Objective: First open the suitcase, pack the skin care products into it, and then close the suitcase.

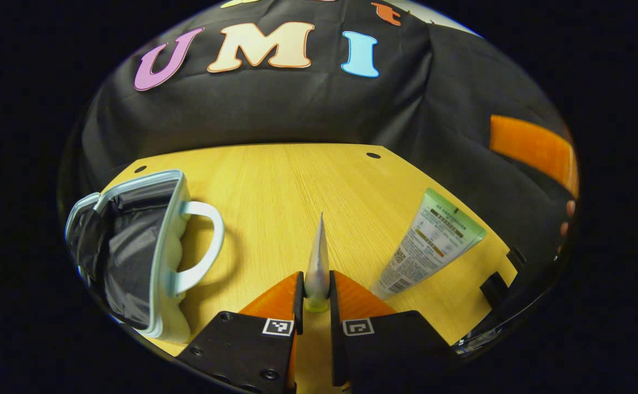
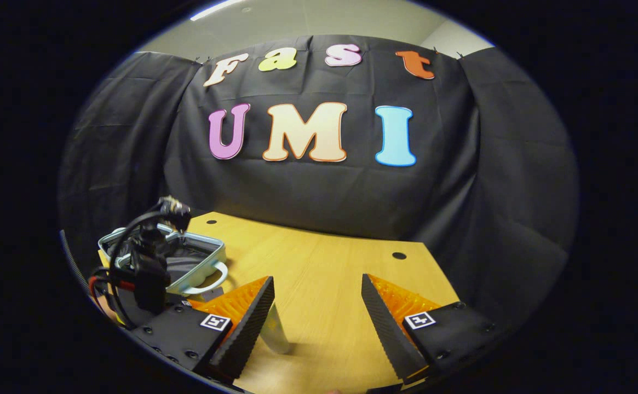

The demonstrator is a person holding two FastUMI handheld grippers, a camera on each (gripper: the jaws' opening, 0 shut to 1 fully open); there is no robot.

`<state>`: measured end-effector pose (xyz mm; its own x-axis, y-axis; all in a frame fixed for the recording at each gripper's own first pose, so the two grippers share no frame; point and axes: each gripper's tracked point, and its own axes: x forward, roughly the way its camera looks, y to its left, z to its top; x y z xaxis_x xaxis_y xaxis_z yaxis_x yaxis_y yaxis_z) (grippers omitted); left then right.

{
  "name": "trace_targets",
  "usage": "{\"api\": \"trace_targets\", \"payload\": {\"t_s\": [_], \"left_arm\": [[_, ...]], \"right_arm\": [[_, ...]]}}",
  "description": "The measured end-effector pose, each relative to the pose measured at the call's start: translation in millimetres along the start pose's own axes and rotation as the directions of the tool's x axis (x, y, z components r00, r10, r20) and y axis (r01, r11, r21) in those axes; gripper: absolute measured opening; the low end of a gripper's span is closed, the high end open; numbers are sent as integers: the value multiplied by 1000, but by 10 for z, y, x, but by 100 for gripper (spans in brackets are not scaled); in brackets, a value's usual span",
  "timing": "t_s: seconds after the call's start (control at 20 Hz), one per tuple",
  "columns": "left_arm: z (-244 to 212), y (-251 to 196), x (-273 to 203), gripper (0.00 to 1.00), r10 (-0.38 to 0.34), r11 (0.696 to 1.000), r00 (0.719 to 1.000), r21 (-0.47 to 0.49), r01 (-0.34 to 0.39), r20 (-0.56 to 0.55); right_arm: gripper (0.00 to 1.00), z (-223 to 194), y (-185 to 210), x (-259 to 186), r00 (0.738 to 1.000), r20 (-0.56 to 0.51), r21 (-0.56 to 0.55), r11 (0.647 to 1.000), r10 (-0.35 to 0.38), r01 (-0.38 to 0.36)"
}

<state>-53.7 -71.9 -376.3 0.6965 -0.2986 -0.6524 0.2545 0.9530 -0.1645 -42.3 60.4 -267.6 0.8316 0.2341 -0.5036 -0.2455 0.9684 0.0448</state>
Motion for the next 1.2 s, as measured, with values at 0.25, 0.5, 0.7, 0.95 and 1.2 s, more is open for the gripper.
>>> {"api": "trace_targets", "payload": {"t_s": [0.25, 0.5, 0.7, 0.95, 1.2], "left_arm": [[229, 36, -396, 18, 16, 999, 1000, -35, -16, 11], [473, 106, -805, 18, 41, 997, 998, -68, -37, 45], [567, 253, -1066, 18, 89, 993, 994, -81, -84, 61], [466, 436, -1257, 18, 142, 985, 989, -101, -138, 30], [409, 608, -1346, 18, 179, 975, 984, -137, -177, 4]], "right_arm": [[99, -288, 323, 138, 995, -37, 6, 996, 88, -88], [94, -832, 503, 256, 984, -124, -17, 991, 128, -131], [80, -1247, 548, 344, 972, -197, -36, 990, 127, -137], [62, -1488, 539, 454, 966, -238, -51, 992, 102, -118], [36, -1492, 586, 453, 962, -254, -61, 991, 99, -118]]}}
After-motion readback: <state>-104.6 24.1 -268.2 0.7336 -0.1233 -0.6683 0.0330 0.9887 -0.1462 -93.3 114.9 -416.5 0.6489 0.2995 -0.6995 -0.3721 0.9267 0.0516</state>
